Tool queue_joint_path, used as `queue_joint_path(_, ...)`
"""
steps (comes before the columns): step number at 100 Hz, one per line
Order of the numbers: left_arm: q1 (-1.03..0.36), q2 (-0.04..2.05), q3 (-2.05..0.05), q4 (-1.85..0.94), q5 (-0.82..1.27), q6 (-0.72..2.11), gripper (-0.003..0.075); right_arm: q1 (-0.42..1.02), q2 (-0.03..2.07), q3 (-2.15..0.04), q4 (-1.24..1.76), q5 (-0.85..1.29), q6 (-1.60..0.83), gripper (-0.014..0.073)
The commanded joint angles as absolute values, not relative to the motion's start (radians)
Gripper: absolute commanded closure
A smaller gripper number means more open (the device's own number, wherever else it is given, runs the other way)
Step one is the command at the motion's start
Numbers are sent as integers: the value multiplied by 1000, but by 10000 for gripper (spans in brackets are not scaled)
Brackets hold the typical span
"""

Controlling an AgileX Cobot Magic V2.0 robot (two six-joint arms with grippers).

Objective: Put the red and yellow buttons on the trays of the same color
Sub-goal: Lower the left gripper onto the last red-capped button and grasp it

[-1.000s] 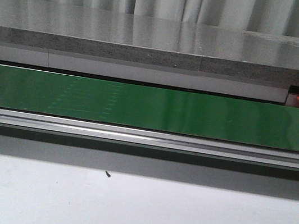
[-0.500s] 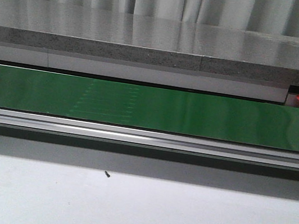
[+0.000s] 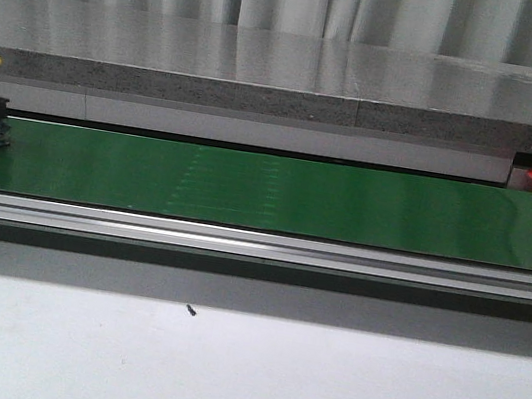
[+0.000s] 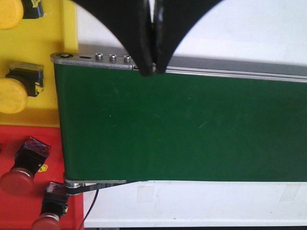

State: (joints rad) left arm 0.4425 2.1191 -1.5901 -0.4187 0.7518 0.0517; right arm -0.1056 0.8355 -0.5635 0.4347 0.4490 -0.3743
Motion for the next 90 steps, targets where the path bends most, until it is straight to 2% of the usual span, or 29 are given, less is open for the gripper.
queue_joint_path(1,443,2062,-1620,-444,719,43,409,-106,827,-589,453,396,-383,715)
queue_joint_path(11,443,2062,-1620,-444,716,43,500,-106,827,-589,453,396,-383,715)
queue_joint_path(23,443,2056,-1620,-438,727,54,545,-106,827,-589,464,392,-383,715)
queue_joint_path(67,421,1851,-1613,-383,796,151,545,-106,827,-589,466,387,-383,715)
queue_joint_path(90,383,1748,-1505,-376,813,162,545,-106,827,-589,466,387,-383,715)
